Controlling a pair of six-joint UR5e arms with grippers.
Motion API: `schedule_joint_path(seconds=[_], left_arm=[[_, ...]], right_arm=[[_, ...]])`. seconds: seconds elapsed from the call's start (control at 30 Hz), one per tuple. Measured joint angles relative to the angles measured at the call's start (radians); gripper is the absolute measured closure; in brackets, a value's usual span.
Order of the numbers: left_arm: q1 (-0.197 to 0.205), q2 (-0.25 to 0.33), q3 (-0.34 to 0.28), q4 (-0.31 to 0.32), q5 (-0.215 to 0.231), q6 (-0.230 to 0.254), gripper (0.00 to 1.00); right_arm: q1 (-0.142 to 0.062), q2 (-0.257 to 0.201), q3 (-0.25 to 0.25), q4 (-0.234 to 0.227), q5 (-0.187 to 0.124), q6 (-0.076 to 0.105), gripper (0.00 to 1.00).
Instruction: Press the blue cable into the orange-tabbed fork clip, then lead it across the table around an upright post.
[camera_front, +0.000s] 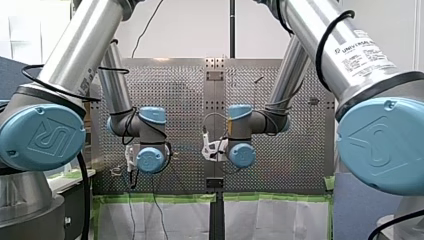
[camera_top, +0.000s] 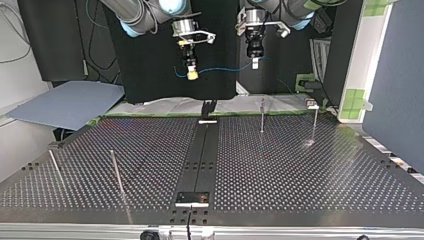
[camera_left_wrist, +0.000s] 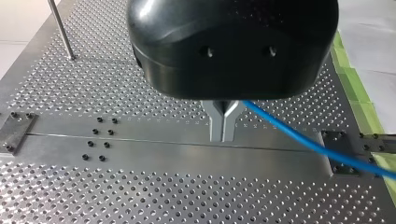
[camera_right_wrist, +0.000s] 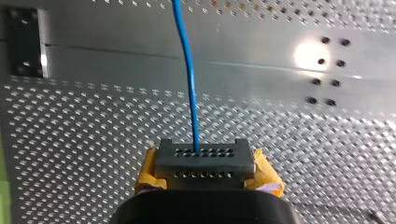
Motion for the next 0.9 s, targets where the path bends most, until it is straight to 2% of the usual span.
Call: schedule_joint_path(seconds=[0.2, 0.33, 0.43, 0.6, 0.73, 0.83, 0.9], left_arm=[[0.000, 0.000, 0.000, 0.000, 0.000, 0.000, 1.00], [0.000, 0.000, 0.000, 0.000, 0.000, 0.000, 1.00], [0.000, 0.000, 0.000, 0.000, 0.000, 0.000, 1.00], [0.000, 0.000, 0.000, 0.000, 0.000, 0.000, 1.00], [0.007, -0.007, -0.007, 0.007, 0.007, 0.007, 1.00], [0.026, -0.006, -0.026, 0.024, 0.026, 0.024, 1.00], [0.042, 0.004, -0.035, 0.023, 0.043, 0.022, 1.00]], right_arm=[[0.049, 0.049, -0.049, 0.049, 0.049, 0.000, 1.00], [0.074, 0.084, -0.085, 0.083, 0.083, 0.000, 1.00], [0.081, 0.116, -0.116, 0.097, 0.097, 0.000, 1.00], [0.083, 0.170, -0.163, 0.102, 0.102, 0.000, 1.00], [0.084, 0.208, -0.173, 0.105, 0.105, 0.002, 1.00], [0.085, 0.205, -0.181, 0.121, 0.120, 0.016, 1.00], [0.084, 0.191, -0.184, 0.138, 0.129, 0.033, 1.00]])
